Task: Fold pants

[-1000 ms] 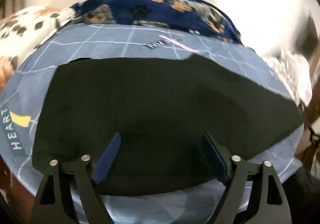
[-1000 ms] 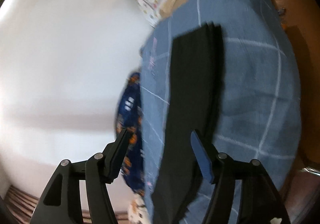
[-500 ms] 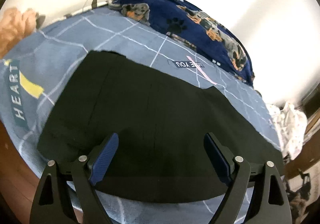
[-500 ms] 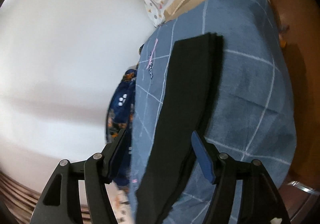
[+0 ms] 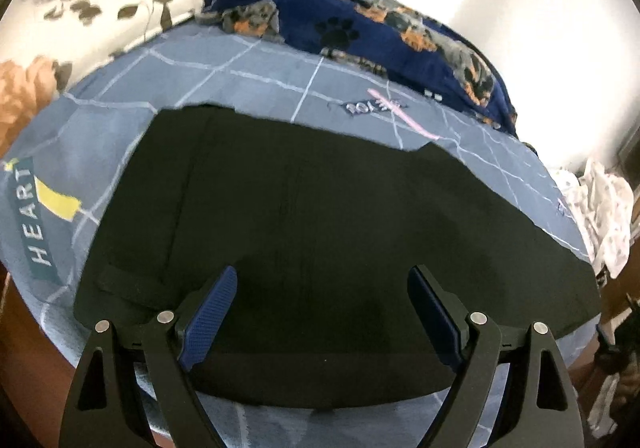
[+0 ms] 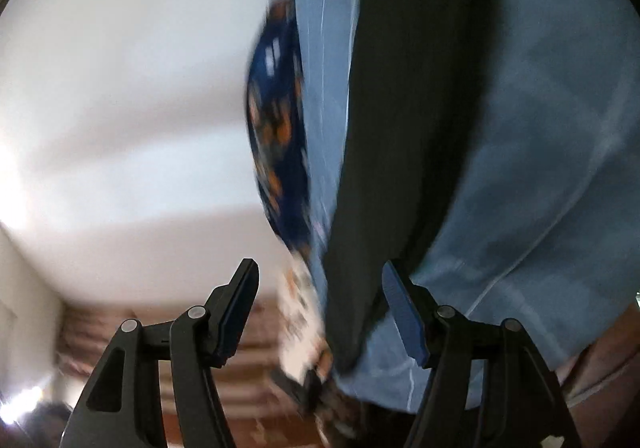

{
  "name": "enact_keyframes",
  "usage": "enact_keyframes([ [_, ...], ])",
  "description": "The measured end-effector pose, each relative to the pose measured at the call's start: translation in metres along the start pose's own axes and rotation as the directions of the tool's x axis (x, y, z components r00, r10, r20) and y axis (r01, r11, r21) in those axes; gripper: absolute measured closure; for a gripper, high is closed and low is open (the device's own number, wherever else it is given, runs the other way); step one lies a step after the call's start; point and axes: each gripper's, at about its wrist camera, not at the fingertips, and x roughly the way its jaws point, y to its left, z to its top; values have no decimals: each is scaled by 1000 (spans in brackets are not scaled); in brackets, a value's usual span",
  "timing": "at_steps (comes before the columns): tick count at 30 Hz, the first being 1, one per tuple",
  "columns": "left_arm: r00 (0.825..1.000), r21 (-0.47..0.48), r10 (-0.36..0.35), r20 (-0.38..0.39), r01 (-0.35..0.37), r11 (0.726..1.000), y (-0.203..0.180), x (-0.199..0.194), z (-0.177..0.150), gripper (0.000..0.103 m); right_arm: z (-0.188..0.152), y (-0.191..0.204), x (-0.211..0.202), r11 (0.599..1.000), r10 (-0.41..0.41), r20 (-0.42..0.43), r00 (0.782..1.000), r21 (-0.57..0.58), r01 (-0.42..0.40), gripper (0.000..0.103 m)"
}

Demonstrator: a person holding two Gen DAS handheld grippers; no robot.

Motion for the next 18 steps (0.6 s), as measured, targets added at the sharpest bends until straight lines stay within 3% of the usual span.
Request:
enact_keyframes([
  [4,1000,-6,-15,8,15,1000,2,0,0,16,-4,2,46,999,-35,-95,995,34,38,44],
  [7,1000,16,-8,7,8,1000,0,0,-2,16,-15,-4,74,991,-129,-136,982,17,133,53],
  [13,1000,18,-5,-2,5,1000,-3,1,-2,16,-6,4,65,989,-148,-62,987,-22,147,54],
  [18,1000,16,-5,-2,5,1000,-3,1,-2,16,-8,-7,68,984,-175,-69,982,28,177,54],
])
